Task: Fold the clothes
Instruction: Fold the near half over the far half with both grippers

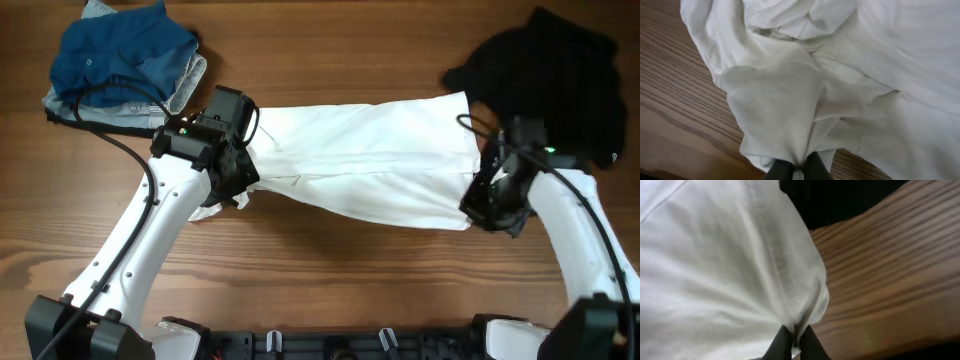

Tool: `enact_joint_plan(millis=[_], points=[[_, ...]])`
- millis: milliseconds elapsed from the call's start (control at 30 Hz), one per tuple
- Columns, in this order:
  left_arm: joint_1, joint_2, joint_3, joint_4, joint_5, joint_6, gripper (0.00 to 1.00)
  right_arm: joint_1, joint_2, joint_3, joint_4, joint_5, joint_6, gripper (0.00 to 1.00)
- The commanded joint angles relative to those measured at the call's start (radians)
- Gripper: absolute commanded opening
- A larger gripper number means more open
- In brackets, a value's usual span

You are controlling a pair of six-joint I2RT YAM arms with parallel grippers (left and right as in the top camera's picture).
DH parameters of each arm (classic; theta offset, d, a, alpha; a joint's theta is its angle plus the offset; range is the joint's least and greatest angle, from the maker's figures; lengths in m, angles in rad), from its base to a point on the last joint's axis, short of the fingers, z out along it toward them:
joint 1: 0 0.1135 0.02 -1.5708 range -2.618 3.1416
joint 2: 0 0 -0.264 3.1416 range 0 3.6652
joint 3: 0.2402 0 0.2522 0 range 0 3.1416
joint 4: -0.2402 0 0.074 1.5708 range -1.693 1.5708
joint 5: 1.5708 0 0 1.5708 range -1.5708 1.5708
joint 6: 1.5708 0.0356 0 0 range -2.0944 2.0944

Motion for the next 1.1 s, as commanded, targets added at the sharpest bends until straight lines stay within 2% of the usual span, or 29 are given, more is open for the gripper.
enact_joint_plan(millis=[0,100,467,633,867,1067], points=[[0.003,0.006,0.006,-0.011,0.004,0.009,0.04,-0.054,-0.067,0.060,-0.064,0.011,-0.108,0.04],[0.003,0.006,0.006,-0.004,0.003,0.009,0.04,-0.077,-0.084,0.069,-0.039,-0.023,-0.132,0.04],[0.003,0.046,-0.031,0.144,0.003,0.009,0.04,-0.075,0.003,0.069,0.291,-0.110,-0.169,0.04],[0.006,0.099,-0.031,0.189,-0.061,0.009,0.04,-0.049,0.074,0.069,0.447,-0.118,-0.169,0.04],[0.089,0.125,-0.031,0.349,-0.079,0.009,0.04,-0.045,0.202,0.069,0.584,-0.121,-0.169,0.04],[0.100,0.146,-0.031,0.404,-0.079,0.009,0.05,-0.045,0.237,0.069,0.621,-0.141,-0.169,0.04]])
